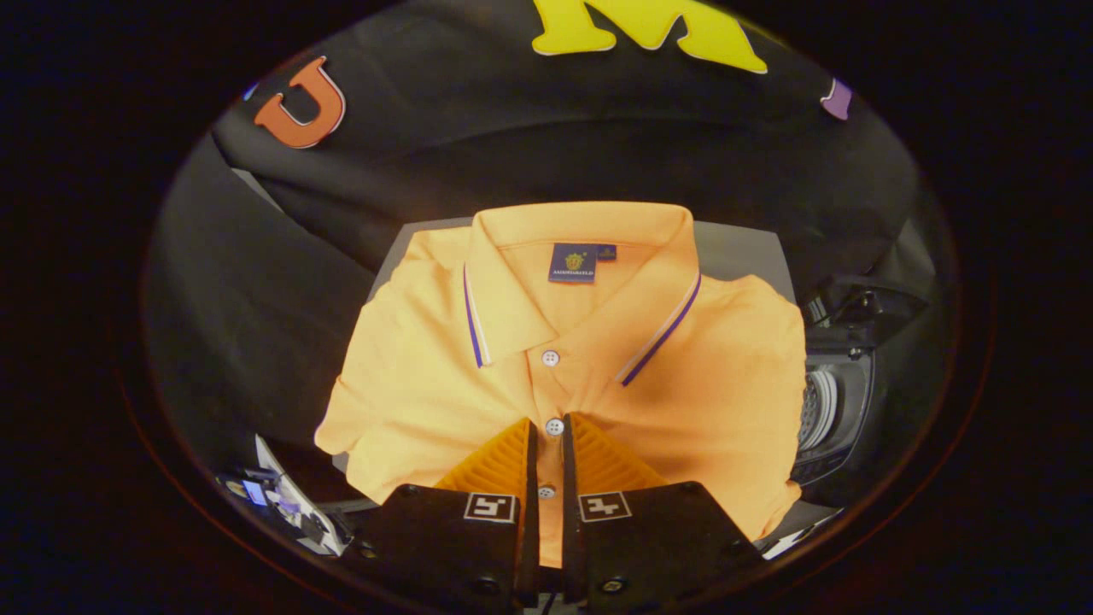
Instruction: Put the clothes into the washing machine and then close the washing machine lid.
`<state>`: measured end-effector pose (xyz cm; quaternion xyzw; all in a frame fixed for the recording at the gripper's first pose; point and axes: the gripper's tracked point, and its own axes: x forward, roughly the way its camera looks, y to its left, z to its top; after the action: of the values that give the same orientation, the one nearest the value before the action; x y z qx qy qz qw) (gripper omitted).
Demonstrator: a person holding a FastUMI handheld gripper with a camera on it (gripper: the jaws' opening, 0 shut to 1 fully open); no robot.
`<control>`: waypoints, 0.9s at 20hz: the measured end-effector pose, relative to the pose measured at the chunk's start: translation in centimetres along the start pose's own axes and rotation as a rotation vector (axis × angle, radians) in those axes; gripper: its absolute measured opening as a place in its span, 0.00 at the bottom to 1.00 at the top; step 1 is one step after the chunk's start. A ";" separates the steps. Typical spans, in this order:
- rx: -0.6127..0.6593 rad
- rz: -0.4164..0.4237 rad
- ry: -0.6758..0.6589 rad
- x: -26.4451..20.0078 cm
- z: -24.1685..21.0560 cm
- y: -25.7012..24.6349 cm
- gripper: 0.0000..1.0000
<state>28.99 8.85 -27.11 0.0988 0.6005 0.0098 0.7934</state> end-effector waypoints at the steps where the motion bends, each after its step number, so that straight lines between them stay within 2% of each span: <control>1: 0.010 0.014 -0.009 -0.3 0.1 0.0 0.14; 7: 0.055 0.077 -0.041 -1.3 0.7 -0.8 0.14; 10: 0.072 0.080 -0.071 -2.0 0.7 -0.9 0.14; 14: 0.086 0.047 -0.149 -2.9 1.2 -1.4 0.14; 18: 0.083 -0.022 -0.230 -4.3 2.0 -2.2 0.14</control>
<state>29.50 5.85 -22.86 0.1256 0.5063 -0.0351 0.8525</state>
